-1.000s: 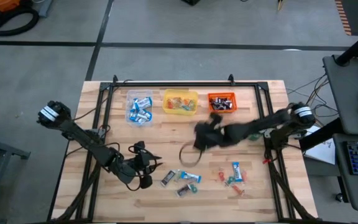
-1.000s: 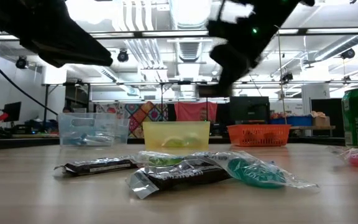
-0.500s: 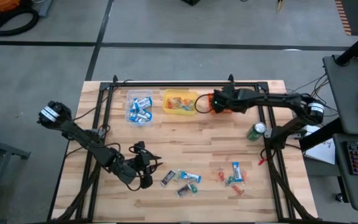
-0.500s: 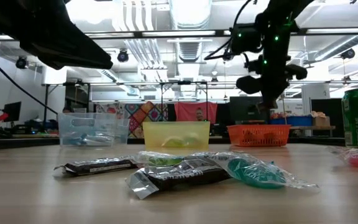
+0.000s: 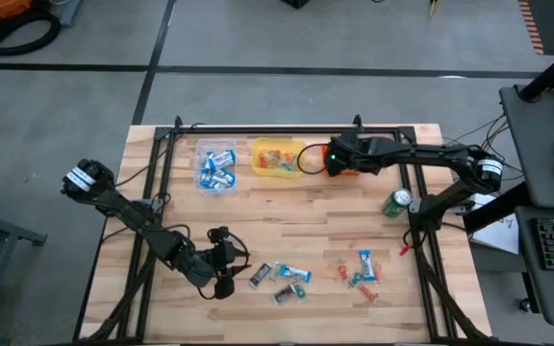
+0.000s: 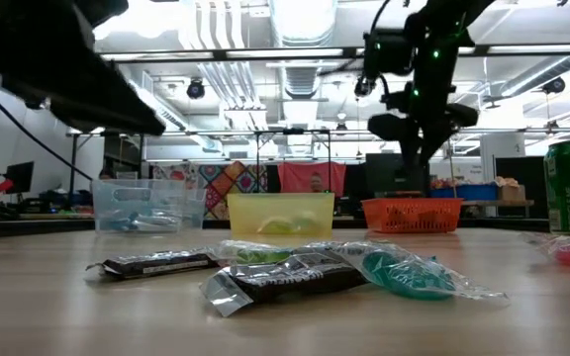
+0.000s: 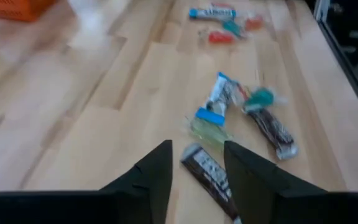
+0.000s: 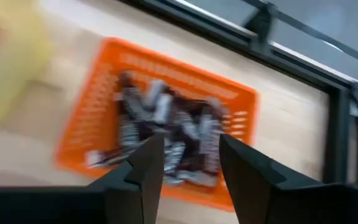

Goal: Sort candy
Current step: Put the left black chocolate into the orange bin

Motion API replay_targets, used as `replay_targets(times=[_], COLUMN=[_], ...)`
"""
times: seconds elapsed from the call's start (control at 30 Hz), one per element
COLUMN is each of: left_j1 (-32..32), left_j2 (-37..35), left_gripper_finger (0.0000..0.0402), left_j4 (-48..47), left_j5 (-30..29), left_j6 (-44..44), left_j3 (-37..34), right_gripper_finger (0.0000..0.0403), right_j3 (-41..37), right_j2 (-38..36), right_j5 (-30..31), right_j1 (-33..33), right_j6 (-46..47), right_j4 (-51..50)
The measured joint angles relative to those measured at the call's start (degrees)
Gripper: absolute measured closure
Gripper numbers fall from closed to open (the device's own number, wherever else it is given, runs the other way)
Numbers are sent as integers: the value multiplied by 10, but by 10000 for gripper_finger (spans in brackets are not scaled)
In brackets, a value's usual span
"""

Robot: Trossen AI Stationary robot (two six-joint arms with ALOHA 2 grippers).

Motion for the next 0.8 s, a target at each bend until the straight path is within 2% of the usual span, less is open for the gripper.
replay_targets(times=[0.17,0.27,0.4,0.53,0.63,0.8], left_j1=[-14,-21,-23,-24,-24,-24], left_j2=[46,86,145,198,222,249], left_gripper_finger=[221,203,198,198,198,198], left_j4=[15,15,14,-40,-81,-86], left_j5=[10,14,15,11,-10,-30], left_j6=[-3,-6,-9,-31,-67,-100], left_j3=[5,26,70,107,127,139], right_gripper_finger=[246,245,248,246,247,250], right_j3=[2,2,2,2,2,2], right_j2=[-6,-7,-7,-7,-8,-8], right_j5=[-3,-3,9,31,33,34], right_j1=[54,89,143,203,241,294], right_j6=[-7,-7,-9,-14,-8,24], right_j4=[31,45,71,99,110,114])
